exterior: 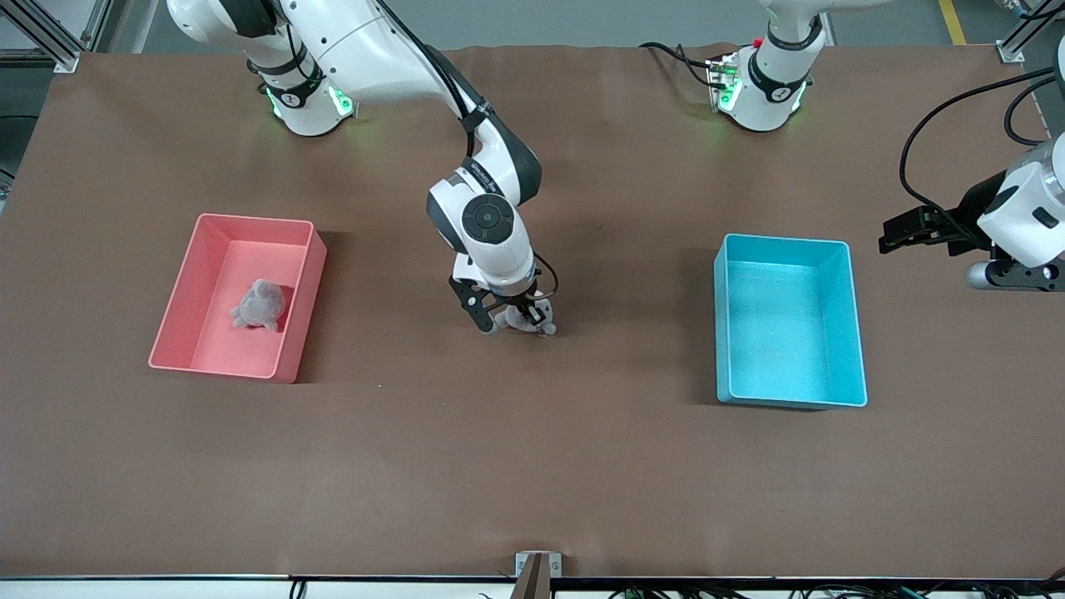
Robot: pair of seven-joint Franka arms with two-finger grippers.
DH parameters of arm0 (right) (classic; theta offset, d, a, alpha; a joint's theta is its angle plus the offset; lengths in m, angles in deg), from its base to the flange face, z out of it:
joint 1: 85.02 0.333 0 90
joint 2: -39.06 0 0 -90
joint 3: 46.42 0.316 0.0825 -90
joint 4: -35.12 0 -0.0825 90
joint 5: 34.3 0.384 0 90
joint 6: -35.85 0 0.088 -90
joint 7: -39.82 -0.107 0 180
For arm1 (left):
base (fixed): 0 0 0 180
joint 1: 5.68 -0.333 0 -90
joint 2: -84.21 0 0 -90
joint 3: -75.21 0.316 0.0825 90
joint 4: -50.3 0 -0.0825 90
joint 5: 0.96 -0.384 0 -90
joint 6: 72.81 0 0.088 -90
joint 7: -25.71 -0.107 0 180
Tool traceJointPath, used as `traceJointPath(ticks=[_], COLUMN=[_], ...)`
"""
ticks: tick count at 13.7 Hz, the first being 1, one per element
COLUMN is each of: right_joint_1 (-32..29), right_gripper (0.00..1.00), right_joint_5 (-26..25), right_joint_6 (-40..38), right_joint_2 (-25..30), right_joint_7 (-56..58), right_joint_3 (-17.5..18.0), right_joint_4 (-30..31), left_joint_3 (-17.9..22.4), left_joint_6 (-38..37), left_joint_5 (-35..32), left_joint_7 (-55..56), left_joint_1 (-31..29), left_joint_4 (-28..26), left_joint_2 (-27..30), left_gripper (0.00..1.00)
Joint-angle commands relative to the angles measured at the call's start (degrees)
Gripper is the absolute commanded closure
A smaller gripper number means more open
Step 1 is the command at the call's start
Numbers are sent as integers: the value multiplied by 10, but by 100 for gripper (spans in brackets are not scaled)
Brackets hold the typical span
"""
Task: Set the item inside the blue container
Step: 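Set the plush on the table with the right gripper while the left gripper approaches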
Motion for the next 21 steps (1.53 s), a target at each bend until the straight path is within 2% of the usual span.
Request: traceJointPath(ticks=[1,2,7,11,15,17,19,21], right_joint_1=[5,6,0,-25,-94,-141,-183,-229], right_gripper=[36,0,0,0,0,0,0,0], right_joint_5=[7,3,-18,-17,-14,-11,-11,-12], right_joint_6=[8,8,-3,-133,-217,-251,-250,-249], right_joint_2=[-9,-10,-1,10,87,136,191,224], right_joint_7=[-14,-11,44,131,193,300,400,508], right_joint_3=[-7,-7,-7,-8,-8,-8,-9,-10], right_joint_4=[-12,-12,-12,-56,-44,-6,57,101], left_joint_3=[-5,-16,-68,-83,-115,-144,-193,-236], left_joint_6=[1,4,27,42,71,137,223,287], left_joint_5=[-1,-1,13,49,60,73,73,66], left_joint_7=[6,7,25,57,90,141,204,307], left_joint_1=[1,1,0,1,2,2,5,27], left_joint_4=[-44,-58,-99,-102,-104,-134,-167,-166], left_joint_2=[27,35,50,49,37,22,5,-33], left_gripper=[0,0,0,0,1,1,1,1])
